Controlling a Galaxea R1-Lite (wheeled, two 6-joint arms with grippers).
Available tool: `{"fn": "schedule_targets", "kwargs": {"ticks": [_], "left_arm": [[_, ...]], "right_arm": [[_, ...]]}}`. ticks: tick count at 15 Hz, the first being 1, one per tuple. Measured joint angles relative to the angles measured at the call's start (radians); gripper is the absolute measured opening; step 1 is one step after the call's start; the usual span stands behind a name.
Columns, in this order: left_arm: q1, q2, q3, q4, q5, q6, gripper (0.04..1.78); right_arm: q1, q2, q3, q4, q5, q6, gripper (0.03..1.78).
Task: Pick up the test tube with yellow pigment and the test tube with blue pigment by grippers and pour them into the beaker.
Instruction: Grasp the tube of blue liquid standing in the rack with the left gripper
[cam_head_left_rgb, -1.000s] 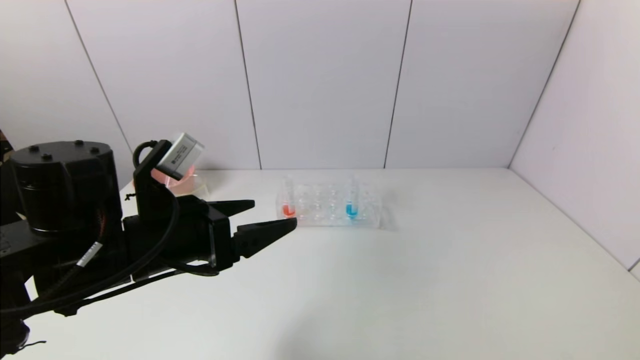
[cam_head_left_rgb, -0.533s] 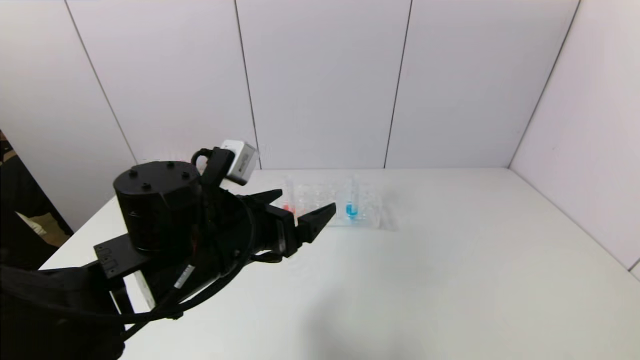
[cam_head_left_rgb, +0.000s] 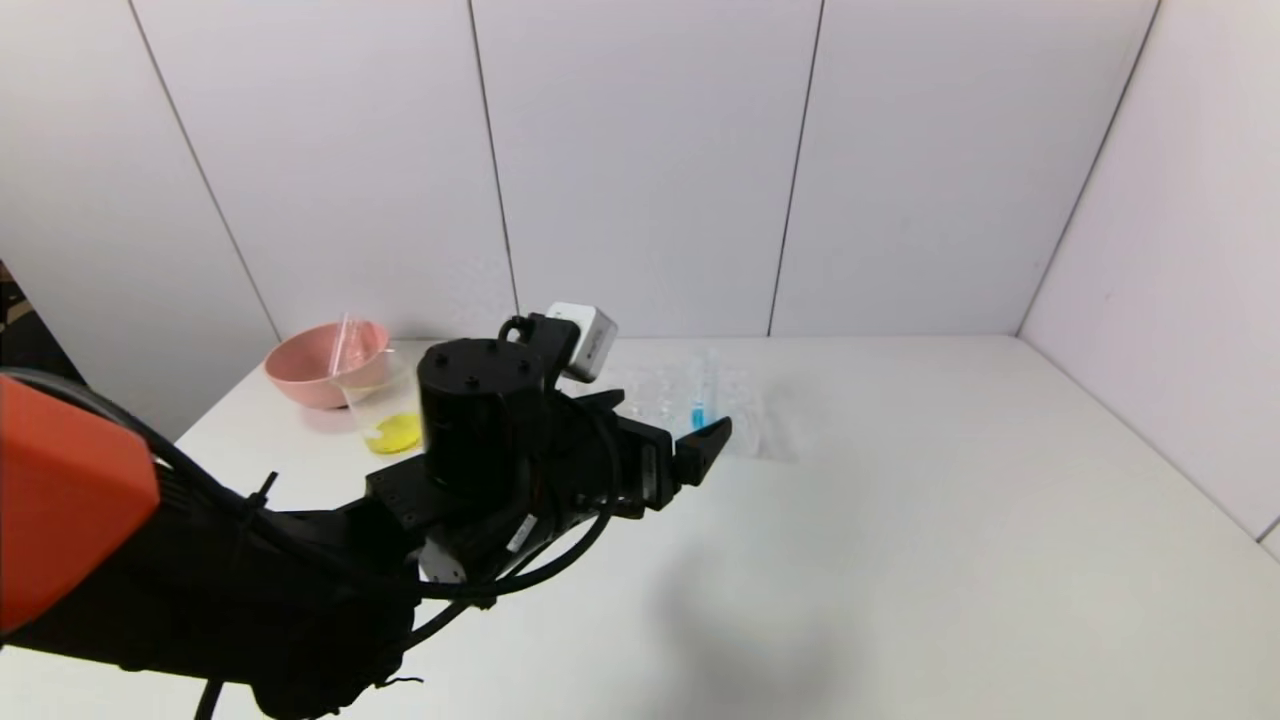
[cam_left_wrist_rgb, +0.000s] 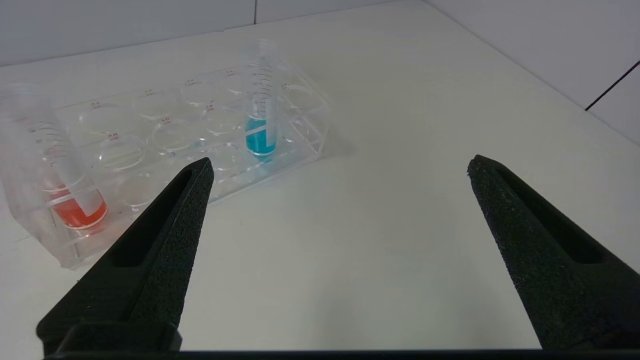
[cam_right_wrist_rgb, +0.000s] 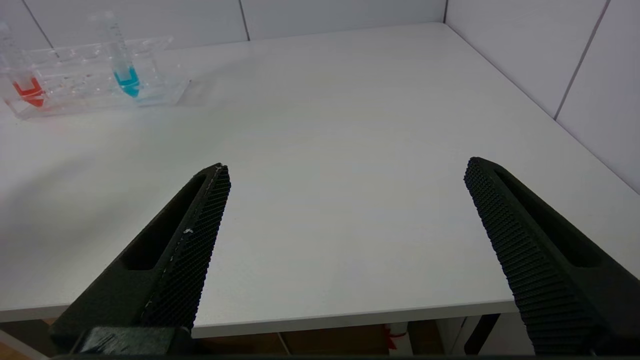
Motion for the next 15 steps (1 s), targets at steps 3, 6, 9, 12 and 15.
{"fn": "schedule_targets", "kwargs": {"ticks": [3,6,9,12,15], "left_arm": [[0.0,0.087,-0.09,0.002,0.038,0.005,1.77],[0.005,0.169,-0.2,0.037,0.053,0.025,1.78],[0.022,0.245,-0.302,0.08,0.057,0.027,1.78],[0.044,0.312,-0.386,0.104,0.064,0.027,1.77],[0.061,0.365,-0.476,0.137,0.116,0.029,1.77]], "right_arm": [[0.0,0.0,0.0,0.0,0.0,0.0,1.71],[0.0,0.0,0.0,0.0,0.0,0.0,1.71],[0.0,0.0,0.0,0.0,0.0,0.0,1.71],[0.0,0.0,0.0,0.0,0.0,0.0,1.71],[0.0,0.0,0.0,0.0,0.0,0.0,1.71]]}}
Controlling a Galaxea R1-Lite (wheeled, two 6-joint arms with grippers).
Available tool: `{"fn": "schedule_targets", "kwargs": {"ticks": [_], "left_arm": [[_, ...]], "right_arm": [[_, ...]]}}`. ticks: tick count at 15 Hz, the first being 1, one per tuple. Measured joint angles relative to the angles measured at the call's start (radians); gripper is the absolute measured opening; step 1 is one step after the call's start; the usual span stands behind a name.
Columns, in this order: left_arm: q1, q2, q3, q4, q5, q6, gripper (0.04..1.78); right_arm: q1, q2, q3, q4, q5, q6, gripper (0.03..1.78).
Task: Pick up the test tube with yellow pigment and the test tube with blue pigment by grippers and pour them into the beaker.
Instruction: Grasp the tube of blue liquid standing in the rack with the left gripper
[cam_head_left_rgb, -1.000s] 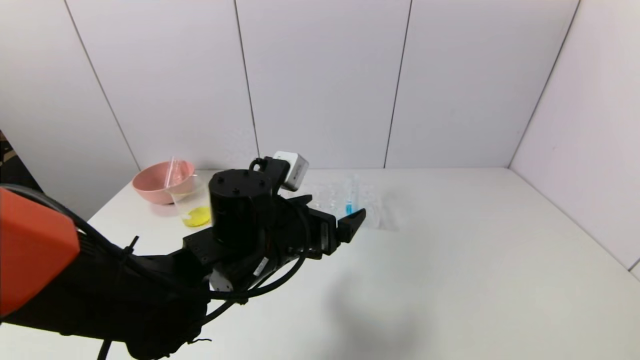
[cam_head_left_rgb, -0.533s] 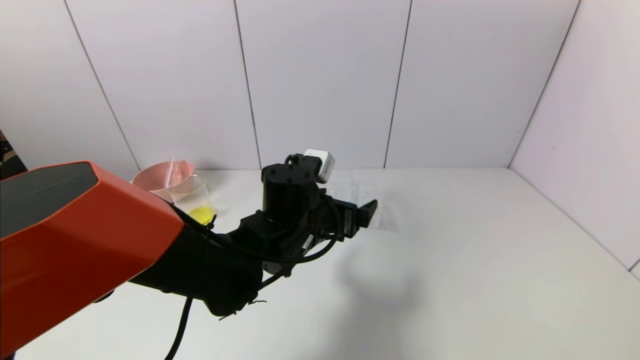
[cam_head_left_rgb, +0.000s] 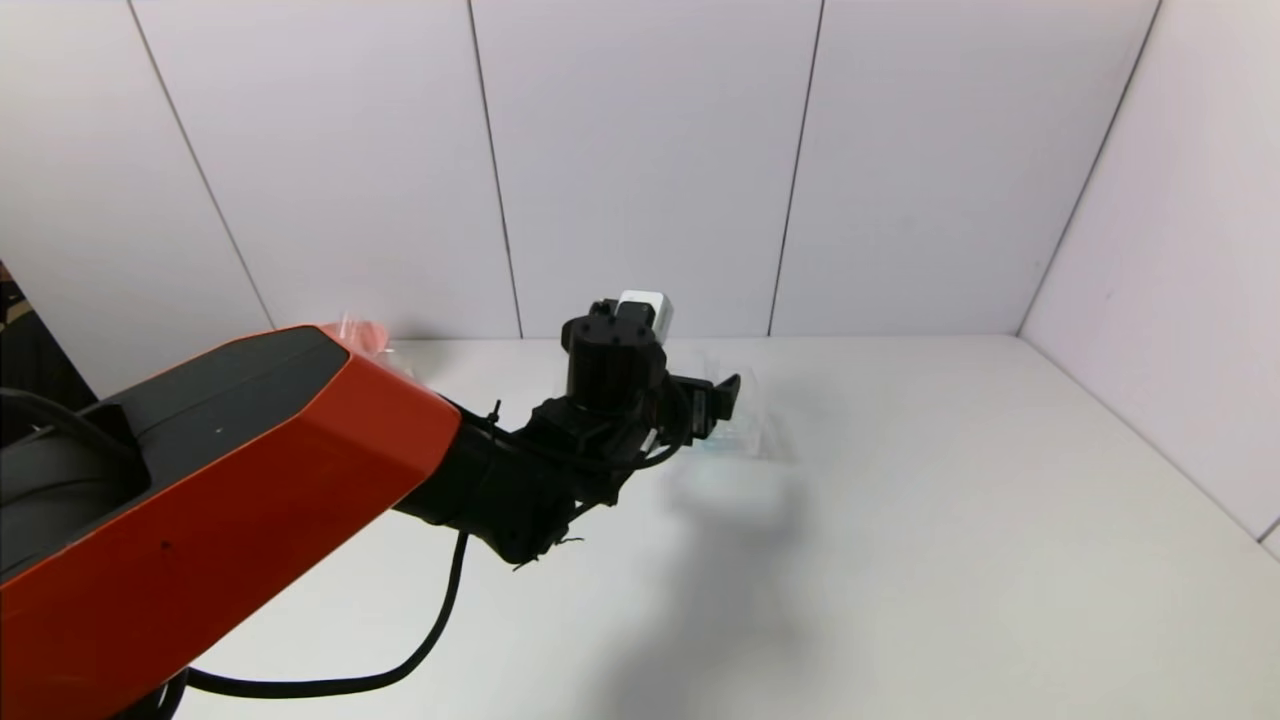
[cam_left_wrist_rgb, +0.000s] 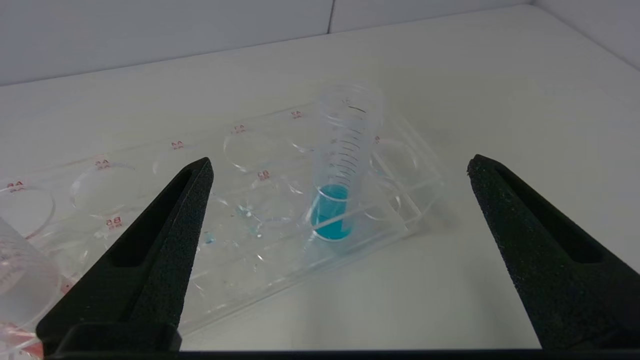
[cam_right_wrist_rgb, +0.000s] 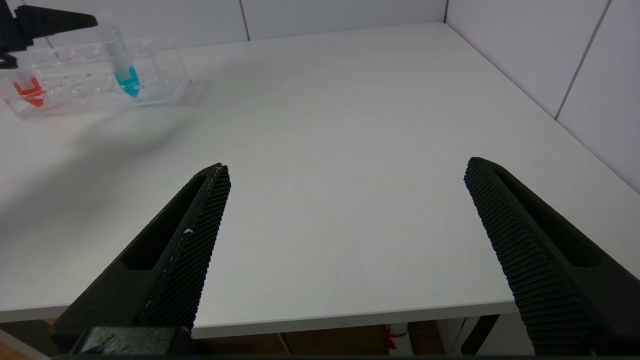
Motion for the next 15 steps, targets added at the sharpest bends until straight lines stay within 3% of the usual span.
{"fn": "schedule_targets", "kwargs": {"ticks": [7,15], "left_arm": [[0.008,0.112,-0.199,0.1,0.019,-0.002,1.77],[0.011,0.195,-0.286,0.115,0.051,-0.001,1.78]], "right_arm": [[0.0,0.0,0.0,0.0,0.0,0.0,1.71],[0.0,0.0,0.0,0.0,0.0,0.0,1.71]]}}
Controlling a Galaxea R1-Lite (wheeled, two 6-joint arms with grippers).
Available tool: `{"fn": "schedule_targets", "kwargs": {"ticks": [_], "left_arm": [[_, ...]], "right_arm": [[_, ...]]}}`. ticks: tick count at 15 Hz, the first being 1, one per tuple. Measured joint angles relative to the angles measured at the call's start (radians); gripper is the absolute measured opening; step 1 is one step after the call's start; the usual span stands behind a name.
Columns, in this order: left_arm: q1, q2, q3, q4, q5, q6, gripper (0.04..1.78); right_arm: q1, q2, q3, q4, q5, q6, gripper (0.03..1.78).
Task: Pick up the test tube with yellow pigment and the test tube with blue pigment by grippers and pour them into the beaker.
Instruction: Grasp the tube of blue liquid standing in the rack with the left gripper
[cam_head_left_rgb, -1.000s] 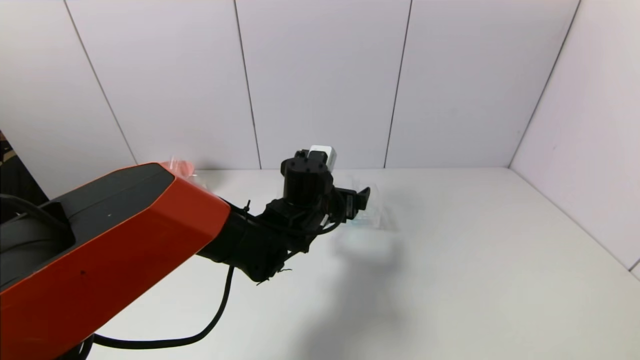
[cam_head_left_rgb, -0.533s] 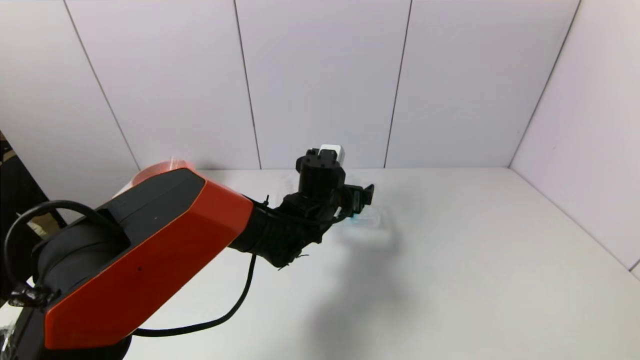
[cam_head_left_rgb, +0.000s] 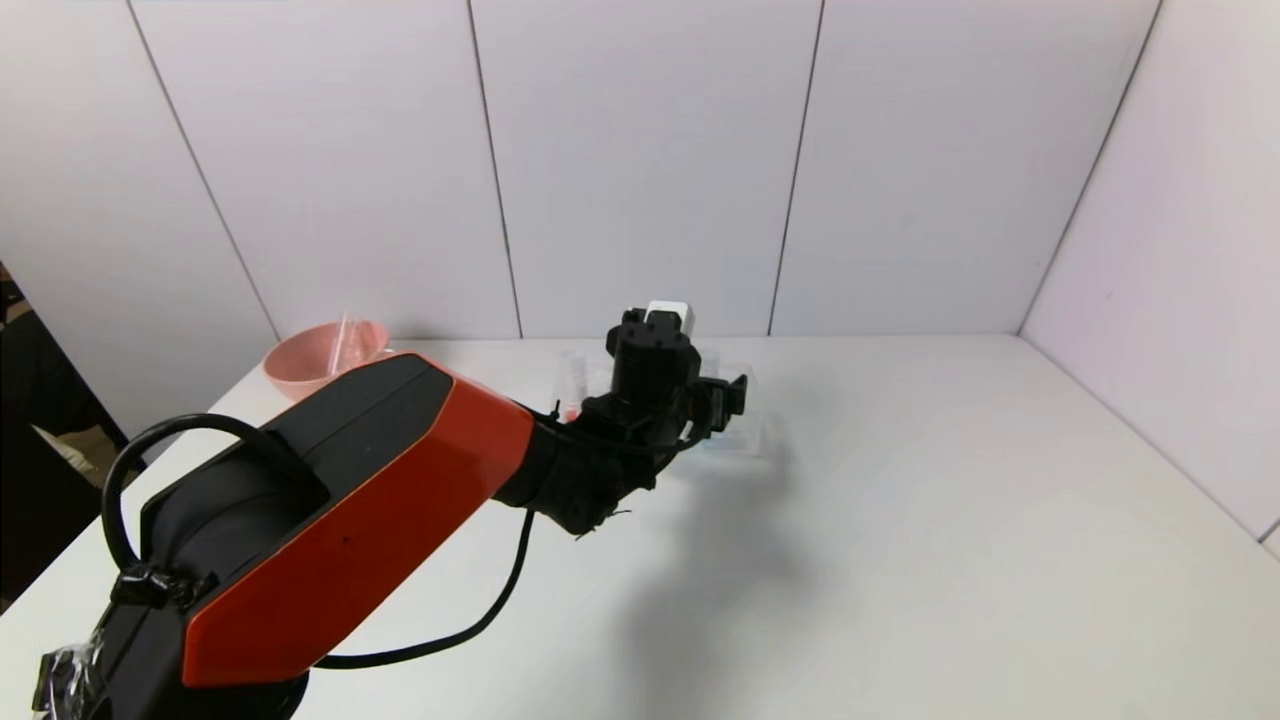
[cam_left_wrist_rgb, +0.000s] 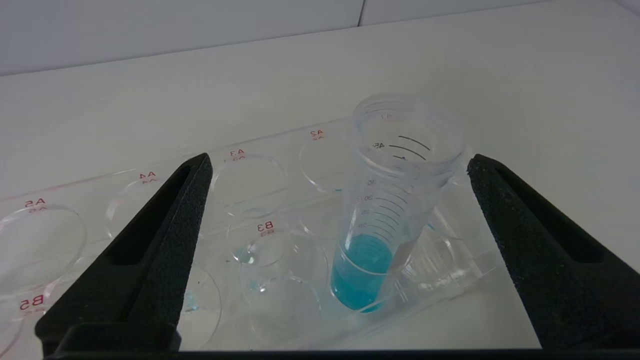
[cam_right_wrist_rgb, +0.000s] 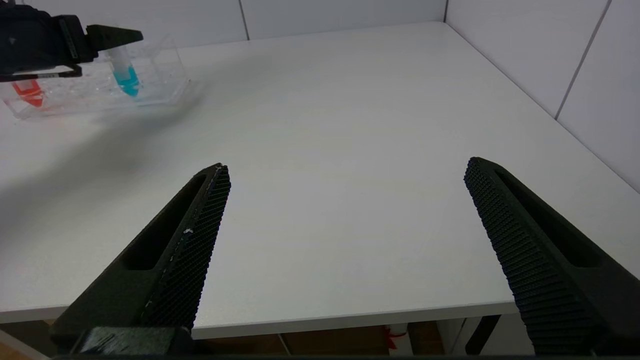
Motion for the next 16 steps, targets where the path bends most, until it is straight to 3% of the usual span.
{"fn": "schedule_targets", "kwargs": {"ticks": [4,7,9,14,16], "left_arm": [[0.003,0.013,-0.027,0.035,0.004,0.0,1.77],[0.003,0.021,-0.044,0.043,0.009,0.001,1.63],[0.003,0.023,-0.046,0.045,0.009,0.001,1.4],[0.001,0.024,-0.048,0.058,0.004,0.001,0.55],[0.001,0.023,-0.048,0.065,0.005,0.001,0.46]], "right_arm": [[0.0,0.0,0.0,0.0,0.0,0.0,1.71],[0.0,0.0,0.0,0.0,0.0,0.0,1.71],[0.0,0.0,0.0,0.0,0.0,0.0,1.71],[0.0,0.0,0.0,0.0,0.0,0.0,1.71],[0.0,0.0,0.0,0.0,0.0,0.0,1.71]]}}
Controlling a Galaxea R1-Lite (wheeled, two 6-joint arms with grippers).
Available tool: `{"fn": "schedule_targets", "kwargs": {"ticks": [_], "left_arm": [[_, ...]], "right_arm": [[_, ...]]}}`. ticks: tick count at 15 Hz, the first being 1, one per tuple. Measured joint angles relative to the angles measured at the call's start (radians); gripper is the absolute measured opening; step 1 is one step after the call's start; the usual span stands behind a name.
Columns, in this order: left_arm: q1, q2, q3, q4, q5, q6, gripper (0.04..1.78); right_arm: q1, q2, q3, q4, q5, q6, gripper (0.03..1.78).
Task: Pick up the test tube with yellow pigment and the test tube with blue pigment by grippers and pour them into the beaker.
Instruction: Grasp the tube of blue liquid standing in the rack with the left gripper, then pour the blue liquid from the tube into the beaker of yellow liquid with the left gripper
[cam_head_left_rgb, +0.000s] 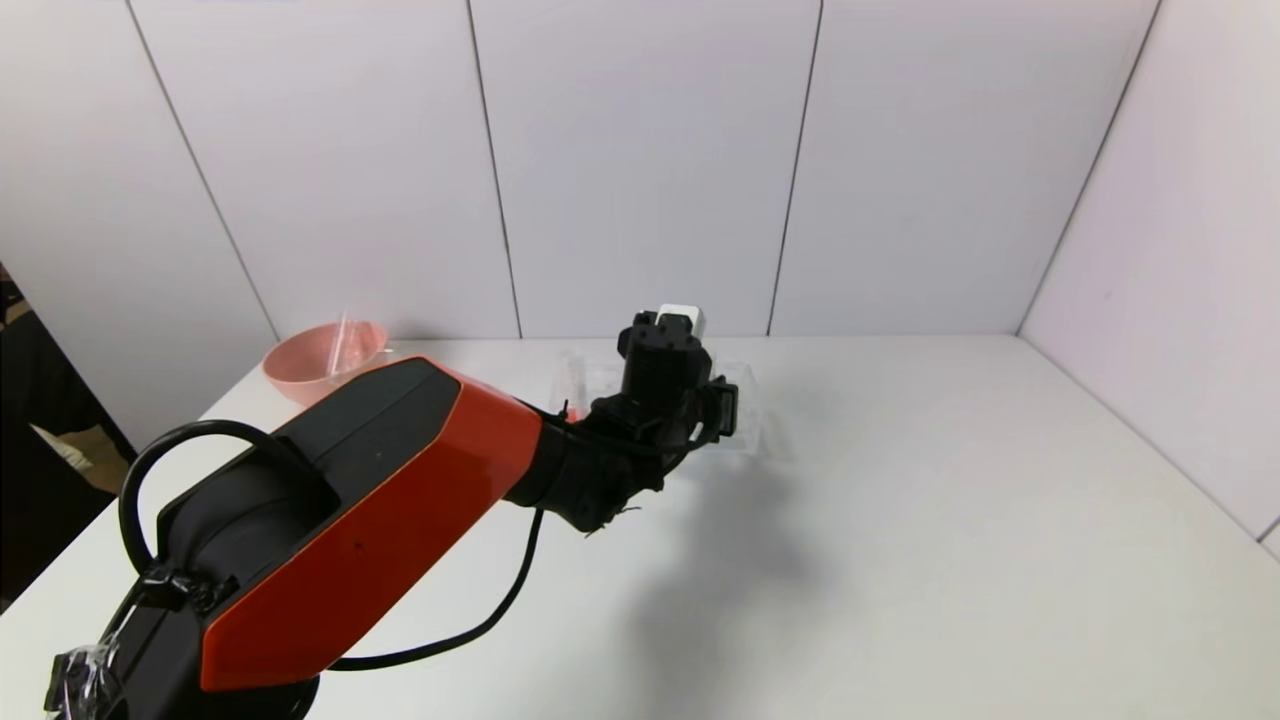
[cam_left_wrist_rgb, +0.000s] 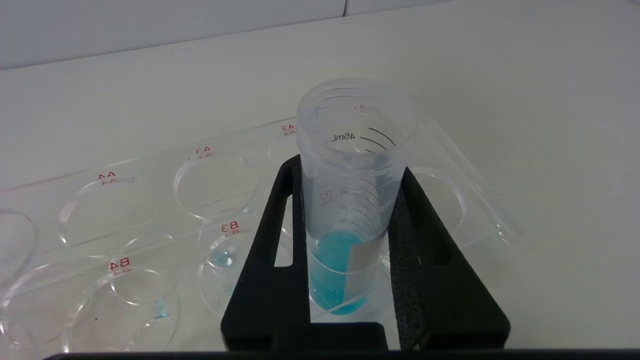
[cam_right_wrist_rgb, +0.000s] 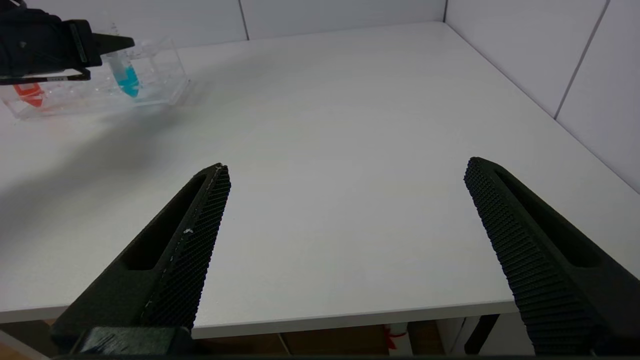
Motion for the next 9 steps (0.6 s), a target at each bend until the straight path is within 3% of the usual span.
{"fn": "schedule_targets", "kwargs": {"ticks": [9], "left_arm": [[-0.007,-0.06,-0.002,0.054,0.012,-0.002,0.46]], "right_arm": [[0.0,0.0,0.0,0.0,0.0,0.0,1.71]]}}
